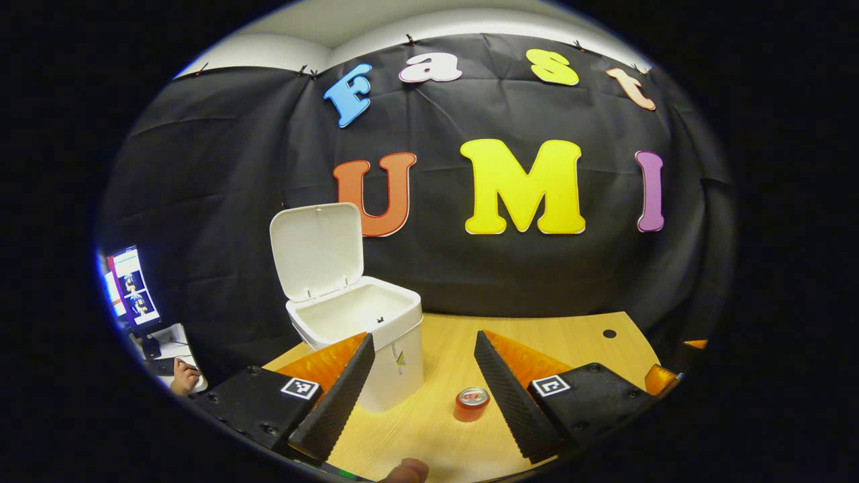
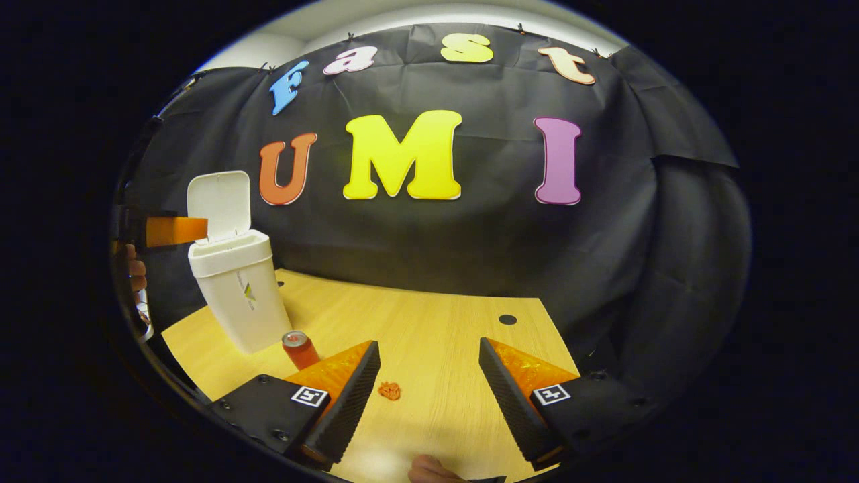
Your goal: Press the lid of the desktop garbage bin to open it, pick up the crumpled paper on the desktop and throw it into the bin, then pick up the pop can on the desktop and drop it into the bin, and finally close the garbage bin lid.
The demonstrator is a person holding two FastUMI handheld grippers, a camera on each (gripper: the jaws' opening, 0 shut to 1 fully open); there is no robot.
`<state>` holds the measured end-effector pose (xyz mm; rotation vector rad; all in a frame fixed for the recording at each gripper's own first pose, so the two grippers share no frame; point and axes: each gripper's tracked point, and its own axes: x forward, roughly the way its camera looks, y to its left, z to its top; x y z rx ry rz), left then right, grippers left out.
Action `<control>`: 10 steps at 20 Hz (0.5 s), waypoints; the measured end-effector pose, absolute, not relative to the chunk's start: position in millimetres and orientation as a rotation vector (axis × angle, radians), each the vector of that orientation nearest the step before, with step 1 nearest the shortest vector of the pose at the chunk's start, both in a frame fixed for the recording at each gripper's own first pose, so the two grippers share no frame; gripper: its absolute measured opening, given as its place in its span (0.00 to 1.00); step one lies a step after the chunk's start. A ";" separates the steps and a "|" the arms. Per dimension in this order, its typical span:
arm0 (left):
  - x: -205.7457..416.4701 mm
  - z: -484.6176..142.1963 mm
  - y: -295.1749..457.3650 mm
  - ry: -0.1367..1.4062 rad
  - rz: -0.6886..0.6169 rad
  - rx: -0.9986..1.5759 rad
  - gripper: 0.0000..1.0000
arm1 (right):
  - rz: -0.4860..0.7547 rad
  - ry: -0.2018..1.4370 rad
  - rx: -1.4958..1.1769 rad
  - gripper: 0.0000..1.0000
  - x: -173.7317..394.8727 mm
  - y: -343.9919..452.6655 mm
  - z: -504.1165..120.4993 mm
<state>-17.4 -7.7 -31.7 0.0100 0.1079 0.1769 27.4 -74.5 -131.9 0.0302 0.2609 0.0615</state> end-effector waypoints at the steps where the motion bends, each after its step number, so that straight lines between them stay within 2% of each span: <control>1: -20.6 -39.2 -15.2 0.113 0.149 0.006 0.99 | 0.068 0.271 0.028 0.94 27.6 -71.6 -138.7; 10: -38.2 -112.6 -16.5 0.258 0.018 0.031 0.99 | 0.080 0.442 0.004 0.94 59.4 -25.7 -220.2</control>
